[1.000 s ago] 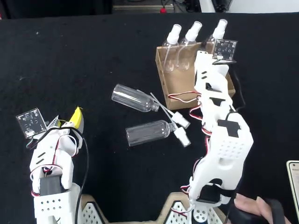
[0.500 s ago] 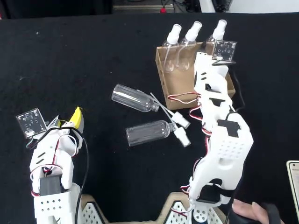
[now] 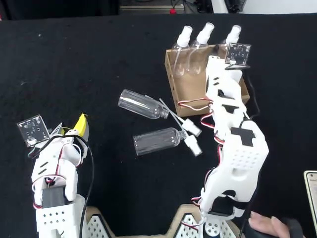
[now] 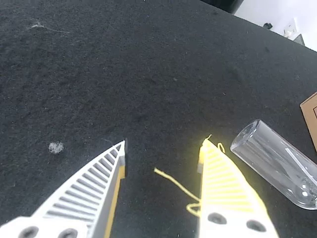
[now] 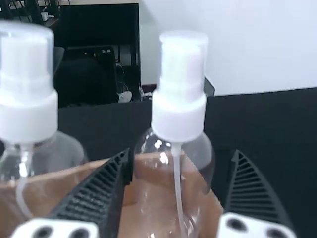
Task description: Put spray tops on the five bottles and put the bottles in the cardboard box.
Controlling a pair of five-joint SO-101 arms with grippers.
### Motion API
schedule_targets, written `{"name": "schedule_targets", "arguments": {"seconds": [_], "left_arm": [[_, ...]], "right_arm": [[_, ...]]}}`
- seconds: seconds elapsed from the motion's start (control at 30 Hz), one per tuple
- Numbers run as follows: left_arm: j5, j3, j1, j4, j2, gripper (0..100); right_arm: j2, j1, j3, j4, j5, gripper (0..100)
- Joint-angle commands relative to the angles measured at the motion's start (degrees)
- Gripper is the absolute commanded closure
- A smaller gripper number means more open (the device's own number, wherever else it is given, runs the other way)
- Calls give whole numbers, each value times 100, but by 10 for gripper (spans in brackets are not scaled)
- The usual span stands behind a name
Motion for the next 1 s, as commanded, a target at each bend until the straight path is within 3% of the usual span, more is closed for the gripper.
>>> {"name": "schedule_targets", "arguments": {"seconds": [0.0,0.67,0.97], "left_arm": [[-44,119,-13,-141,-79,769],[-53,119,-13,-141,-79,769],[-299,119,-4,-149,-79,769]], "right_arm": [[-532,-132,57,18,70,730],[-602,-97,171,18,62,730],[-1560,-123,919,26,70,730]]}}
